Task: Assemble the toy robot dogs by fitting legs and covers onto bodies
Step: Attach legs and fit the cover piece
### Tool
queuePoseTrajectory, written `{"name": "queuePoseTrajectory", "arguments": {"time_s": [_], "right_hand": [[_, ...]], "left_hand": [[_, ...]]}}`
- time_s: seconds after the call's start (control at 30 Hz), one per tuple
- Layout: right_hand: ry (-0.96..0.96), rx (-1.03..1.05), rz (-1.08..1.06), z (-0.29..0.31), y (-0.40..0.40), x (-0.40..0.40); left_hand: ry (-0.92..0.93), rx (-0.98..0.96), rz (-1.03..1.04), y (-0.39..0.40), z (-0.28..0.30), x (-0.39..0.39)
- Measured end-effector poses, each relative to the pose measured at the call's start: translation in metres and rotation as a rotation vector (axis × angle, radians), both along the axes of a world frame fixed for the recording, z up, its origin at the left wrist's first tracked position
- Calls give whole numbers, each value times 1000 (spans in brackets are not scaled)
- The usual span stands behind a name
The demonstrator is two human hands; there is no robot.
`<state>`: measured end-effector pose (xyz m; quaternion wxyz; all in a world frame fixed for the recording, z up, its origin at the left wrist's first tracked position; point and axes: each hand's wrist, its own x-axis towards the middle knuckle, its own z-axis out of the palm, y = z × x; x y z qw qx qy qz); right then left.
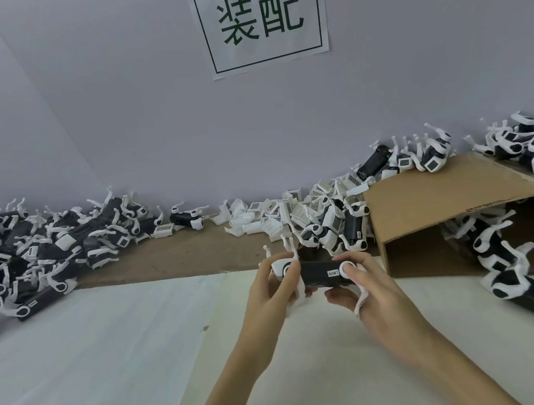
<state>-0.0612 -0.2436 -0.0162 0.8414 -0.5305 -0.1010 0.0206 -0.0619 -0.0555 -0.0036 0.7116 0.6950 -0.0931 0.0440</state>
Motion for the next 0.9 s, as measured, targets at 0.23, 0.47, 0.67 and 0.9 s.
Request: {"name": "queuePoseTrajectory", "arguments": {"time_s": [0.23, 0.47, 0.67, 0.9], "right_hand": [[-32, -364, 70, -6, -2, -4], [-433, -964, -73, -16, 16, -19], [-674, -1093, -222, -28, 39, -25], [-614, -914, -438, -27, 36, -21]], "left_hand": [[-94, 50, -89, 23, 2, 1], [-53, -281, 279, 7, 5, -1], [-308, -384, 127, 13, 14, -8], [-327, -176, -19, 6, 18, -12]]}}
